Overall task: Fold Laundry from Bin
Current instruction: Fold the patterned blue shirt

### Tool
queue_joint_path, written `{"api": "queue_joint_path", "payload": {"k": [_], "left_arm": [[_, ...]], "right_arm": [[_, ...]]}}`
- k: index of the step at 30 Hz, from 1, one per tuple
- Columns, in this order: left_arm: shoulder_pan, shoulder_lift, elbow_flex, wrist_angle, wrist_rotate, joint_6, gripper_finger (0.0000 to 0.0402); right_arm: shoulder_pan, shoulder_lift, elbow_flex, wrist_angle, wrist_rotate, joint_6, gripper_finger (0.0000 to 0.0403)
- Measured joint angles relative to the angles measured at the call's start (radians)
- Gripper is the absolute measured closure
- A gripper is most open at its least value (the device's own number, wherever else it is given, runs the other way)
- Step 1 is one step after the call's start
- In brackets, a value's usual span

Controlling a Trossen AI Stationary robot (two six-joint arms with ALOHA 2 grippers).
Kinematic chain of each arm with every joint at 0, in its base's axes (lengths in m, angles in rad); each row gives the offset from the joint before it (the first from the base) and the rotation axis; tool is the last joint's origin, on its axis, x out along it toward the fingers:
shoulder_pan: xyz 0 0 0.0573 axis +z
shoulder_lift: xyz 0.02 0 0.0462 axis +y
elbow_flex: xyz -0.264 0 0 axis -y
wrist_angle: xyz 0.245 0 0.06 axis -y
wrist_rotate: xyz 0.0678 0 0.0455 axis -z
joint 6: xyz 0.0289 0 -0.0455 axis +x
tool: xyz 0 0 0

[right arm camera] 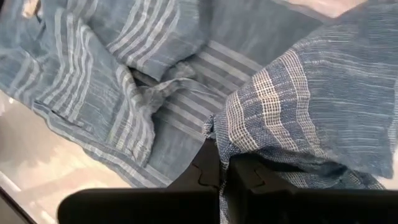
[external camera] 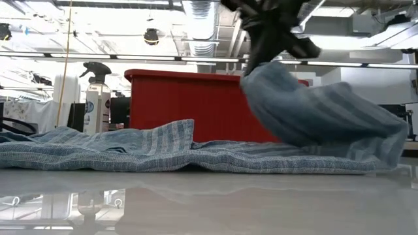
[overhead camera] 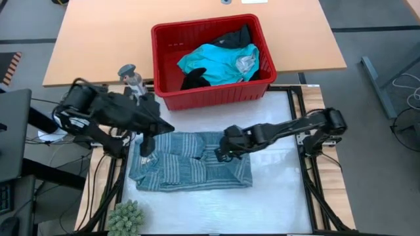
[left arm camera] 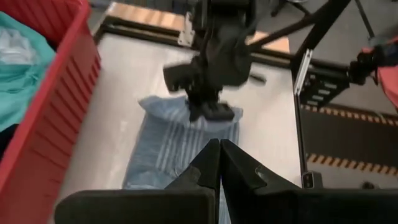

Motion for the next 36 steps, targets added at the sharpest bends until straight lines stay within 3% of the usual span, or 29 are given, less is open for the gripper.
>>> {"api": "queue_joint_path", "payload": {"k": [8, 15, 36], "left_arm": [[-0.094, -0.012, 0.000, -0.079, -0.102, -0.059, 0.0401], [-0.121, -0.007, 0.000, -0.107, -0.117, -0.076, 0.0401], [-0.129, -0.007, 0.000, -0.106, -0.140, -0.069, 0.0401]], "right_arm": [[-0.031, 0.166, 0.162, 0.003, -0.046, -0.101, 0.0376], [-0.052, 0.259, 0.227, 0.033, -0.109, -0.150, 0.0376], [-0.048, 0.277, 0.227, 0.056, -0.153, -0.204, 0.0345]]}}
